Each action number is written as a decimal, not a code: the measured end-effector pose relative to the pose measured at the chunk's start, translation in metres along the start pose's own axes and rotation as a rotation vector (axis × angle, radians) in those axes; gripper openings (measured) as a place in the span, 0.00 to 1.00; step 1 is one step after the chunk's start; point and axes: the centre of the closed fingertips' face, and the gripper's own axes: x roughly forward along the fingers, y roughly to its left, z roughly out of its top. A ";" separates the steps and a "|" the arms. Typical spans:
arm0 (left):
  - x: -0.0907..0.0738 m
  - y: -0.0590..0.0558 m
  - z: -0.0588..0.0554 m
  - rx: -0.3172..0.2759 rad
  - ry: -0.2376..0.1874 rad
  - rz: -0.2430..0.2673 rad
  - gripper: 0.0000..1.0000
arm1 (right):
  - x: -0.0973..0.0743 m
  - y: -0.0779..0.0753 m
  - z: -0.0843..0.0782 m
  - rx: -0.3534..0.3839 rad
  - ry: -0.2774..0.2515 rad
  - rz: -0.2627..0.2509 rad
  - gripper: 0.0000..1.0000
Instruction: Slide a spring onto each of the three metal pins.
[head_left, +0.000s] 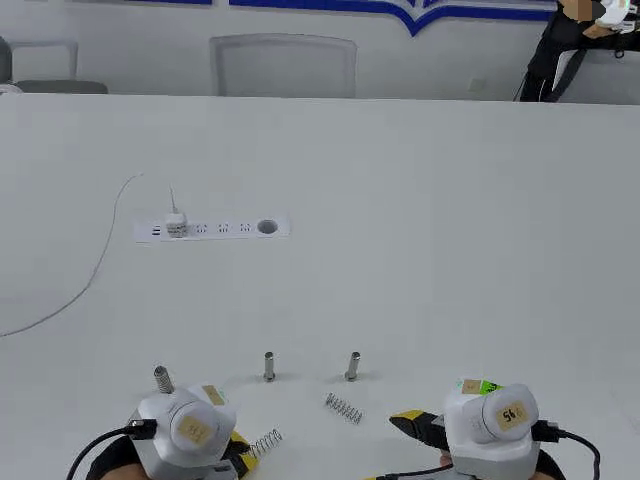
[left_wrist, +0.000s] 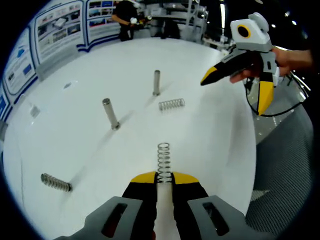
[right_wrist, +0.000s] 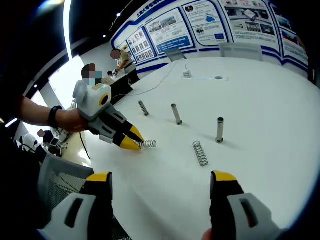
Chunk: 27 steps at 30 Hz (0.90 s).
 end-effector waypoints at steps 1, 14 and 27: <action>-0.001 -0.001 -0.001 -0.002 -0.001 0.000 0.10 | 0.001 0.001 0.000 -0.001 0.001 0.002 0.81; -0.026 0.003 -0.007 -0.012 -0.019 0.021 0.10 | 0.010 0.016 0.002 -0.006 -0.002 0.029 0.80; -0.038 -0.005 -0.006 -0.006 -0.039 0.013 0.10 | 0.017 0.027 0.012 -0.007 -0.013 0.061 0.75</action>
